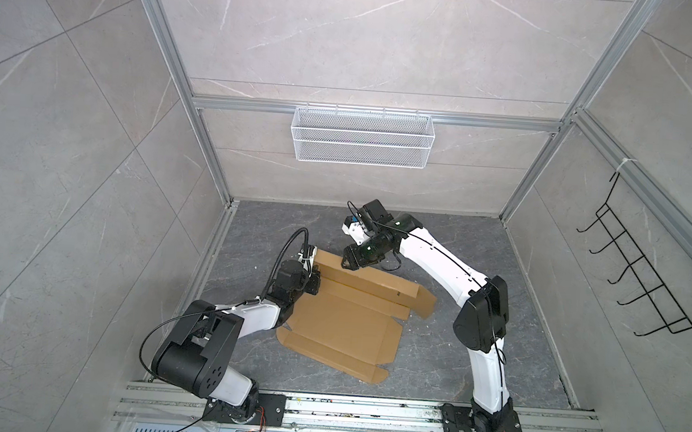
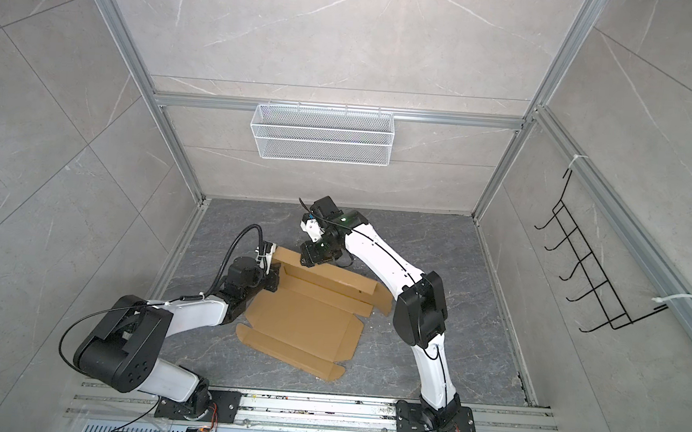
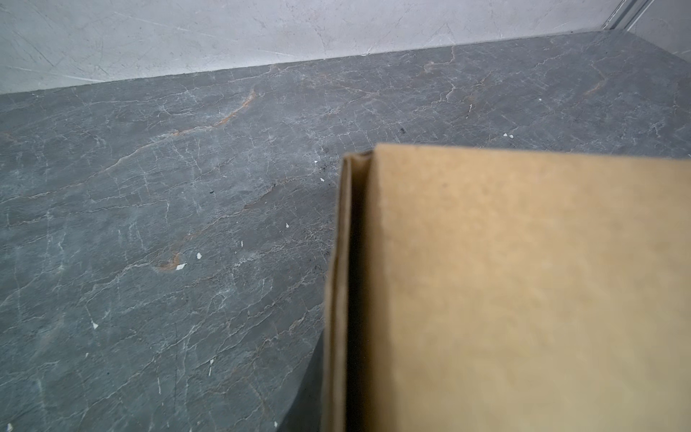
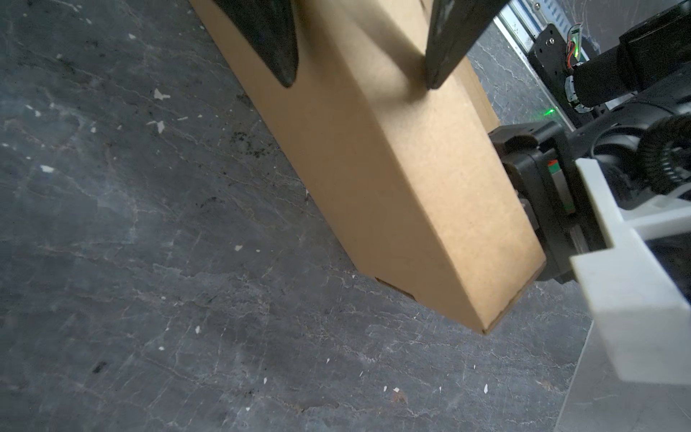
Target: Fold the paper box
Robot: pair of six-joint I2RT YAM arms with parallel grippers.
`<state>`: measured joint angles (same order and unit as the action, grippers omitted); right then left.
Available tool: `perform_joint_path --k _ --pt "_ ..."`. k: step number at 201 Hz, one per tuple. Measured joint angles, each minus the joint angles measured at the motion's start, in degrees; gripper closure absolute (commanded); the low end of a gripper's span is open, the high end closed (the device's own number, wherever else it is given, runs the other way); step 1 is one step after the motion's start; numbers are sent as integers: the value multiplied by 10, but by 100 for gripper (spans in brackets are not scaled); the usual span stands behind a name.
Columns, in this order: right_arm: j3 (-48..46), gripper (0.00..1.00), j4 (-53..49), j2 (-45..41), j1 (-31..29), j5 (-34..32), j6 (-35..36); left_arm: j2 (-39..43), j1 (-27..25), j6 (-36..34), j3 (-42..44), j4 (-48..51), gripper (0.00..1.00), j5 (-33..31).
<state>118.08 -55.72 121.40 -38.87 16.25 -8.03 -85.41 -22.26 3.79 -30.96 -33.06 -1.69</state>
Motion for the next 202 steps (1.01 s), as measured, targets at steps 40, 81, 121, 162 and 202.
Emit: perform_joint_path --k 40,81,121,162,202 --pt "3 45 -2 1 2 -7 8 -4 0 8 0 18 73 -17" --pt "8 46 -2 4 3 -6 14 -10 0 24 0 27 73 -30" --pt "8 47 -2 4 3 -5 16 -14 -5 45 0 21 86 -37" --pt "8 48 -1 4 3 -4 16 -19 -7 49 0 13 77 -41" --pt "8 48 -2 4 3 -3 17 -19 -6 82 0 26 65 -62"
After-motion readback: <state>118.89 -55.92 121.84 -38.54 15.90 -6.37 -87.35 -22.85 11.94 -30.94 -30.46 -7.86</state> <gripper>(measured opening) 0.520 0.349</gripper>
